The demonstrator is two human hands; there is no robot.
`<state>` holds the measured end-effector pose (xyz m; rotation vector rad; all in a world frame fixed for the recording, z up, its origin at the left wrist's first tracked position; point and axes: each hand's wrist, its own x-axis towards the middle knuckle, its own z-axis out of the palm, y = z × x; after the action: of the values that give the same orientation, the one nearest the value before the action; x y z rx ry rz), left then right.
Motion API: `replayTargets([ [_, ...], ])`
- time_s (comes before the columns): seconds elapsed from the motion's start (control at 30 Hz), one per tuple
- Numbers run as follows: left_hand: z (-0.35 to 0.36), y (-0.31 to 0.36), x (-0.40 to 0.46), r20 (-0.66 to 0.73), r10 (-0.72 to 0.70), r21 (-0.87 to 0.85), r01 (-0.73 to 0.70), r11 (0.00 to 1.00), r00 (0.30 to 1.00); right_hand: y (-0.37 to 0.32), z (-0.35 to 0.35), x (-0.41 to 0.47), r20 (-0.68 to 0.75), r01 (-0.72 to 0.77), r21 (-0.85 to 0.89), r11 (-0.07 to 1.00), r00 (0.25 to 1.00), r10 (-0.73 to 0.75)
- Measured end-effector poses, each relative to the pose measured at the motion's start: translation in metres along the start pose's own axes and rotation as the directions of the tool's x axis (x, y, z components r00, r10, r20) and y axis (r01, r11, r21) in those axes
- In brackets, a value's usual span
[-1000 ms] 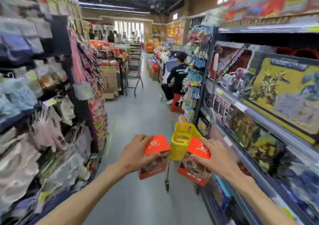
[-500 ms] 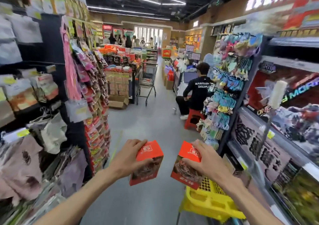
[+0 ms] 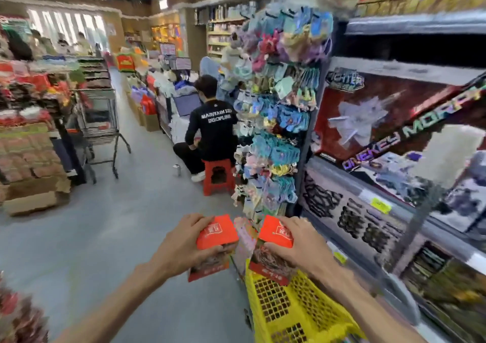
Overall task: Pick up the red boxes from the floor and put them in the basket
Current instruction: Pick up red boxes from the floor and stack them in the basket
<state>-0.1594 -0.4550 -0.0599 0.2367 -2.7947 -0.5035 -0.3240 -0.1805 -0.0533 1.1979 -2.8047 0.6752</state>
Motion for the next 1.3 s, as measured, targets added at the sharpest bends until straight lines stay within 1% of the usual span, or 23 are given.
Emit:
replayTargets([
  [0.1, 0.035, -0.017, 0.079, 0.079, 0.143, -0.046, -0.14, 0.989, 0.987, 0.031, 0.008, 0.036, -0.044, -0.135, -0.039, 0.99, 0.99, 0.133],
  [0.2, 0.074, -0.025, 0.151, 0.131, 0.274, -0.059, -0.269, 0.961, 0.953, 0.07, 0.022, 0.067, -0.094, -0.249, -0.079, 0.965, 0.966, 0.241],
  [0.33, 0.126, -0.027, 0.231, 0.242, 0.411, -0.082, -0.404, 0.911, 0.879, 0.107, 0.036, 0.085, -0.14, -0.416, -0.095, 0.904, 0.905, 0.402],
  [0.4, 0.152, -0.026, 0.264, 0.281, 0.474, -0.107, -0.463, 0.88, 0.835, 0.12, 0.041, 0.089, -0.166, -0.478, -0.097, 0.873, 0.872, 0.46],
  [0.53, 0.196, -0.015, 0.308, 0.361, 0.593, -0.19, -0.566, 0.802, 0.72, 0.141, 0.056, 0.088, -0.205, -0.595, -0.12, 0.794, 0.798, 0.567],
  [0.6, 0.22, -0.01, 0.323, 0.398, 0.655, -0.224, -0.625, 0.748, 0.642, 0.147, 0.068, 0.087, -0.205, -0.67, -0.102, 0.736, 0.738, 0.643],
  [0.7, 0.266, -0.014, 0.344, 0.456, 0.727, -0.294, -0.684, 0.667, 0.513, 0.151, 0.091, 0.085, -0.235, -0.773, -0.058, 0.632, 0.626, 0.744],
  [0.77, 0.3, -0.023, 0.355, 0.484, 0.758, -0.359, -0.691, 0.627, 0.437, 0.153, 0.111, 0.082, -0.276, -0.817, -0.04, 0.575, 0.562, 0.78],
  [0.9, 0.367, -0.041, 0.367, 0.536, 0.764, -0.41, -0.68, 0.608, 0.36, 0.164, 0.166, 0.08, -0.306, -0.887, -0.008, 0.461, 0.441, 0.844],
  [0.97, 0.403, -0.052, 0.367, 0.557, 0.761, -0.435, -0.664, 0.608, 0.331, 0.172, 0.199, 0.079, -0.313, -0.906, 0.036, 0.422, 0.391, 0.865],
  [1.03, 0.445, -0.063, 0.365, 0.564, 0.773, -0.451, -0.677, 0.582, 0.289, 0.183, 0.235, 0.075, -0.326, -0.917, 0.093, 0.388, 0.34, 0.882],
  [1.1, 0.49, -0.073, 0.361, 0.58, 0.773, -0.472, -0.666, 0.578, 0.259, 0.197, 0.271, 0.068, -0.292, -0.929, 0.127, 0.349, 0.301, 0.908],
  [1.17, 0.534, -0.083, 0.358, 0.623, 0.747, -0.477, -0.644, 0.598, 0.233, 0.211, 0.307, 0.062, -0.246, -0.938, 0.132, 0.321, 0.283, 0.927],
  [1.23, 0.577, -0.094, 0.353, 0.656, 0.73, -0.472, -0.649, 0.596, 0.194, 0.223, 0.341, 0.057, -0.226, -0.944, 0.128, 0.304, 0.271, 0.936],
  [1.3, 0.614, -0.102, 0.348, 0.676, 0.719, -0.464, -0.666, 0.584, 0.159, 0.236, 0.372, 0.053, -0.215, -0.943, 0.103, 0.318, 0.291, 0.932],
])
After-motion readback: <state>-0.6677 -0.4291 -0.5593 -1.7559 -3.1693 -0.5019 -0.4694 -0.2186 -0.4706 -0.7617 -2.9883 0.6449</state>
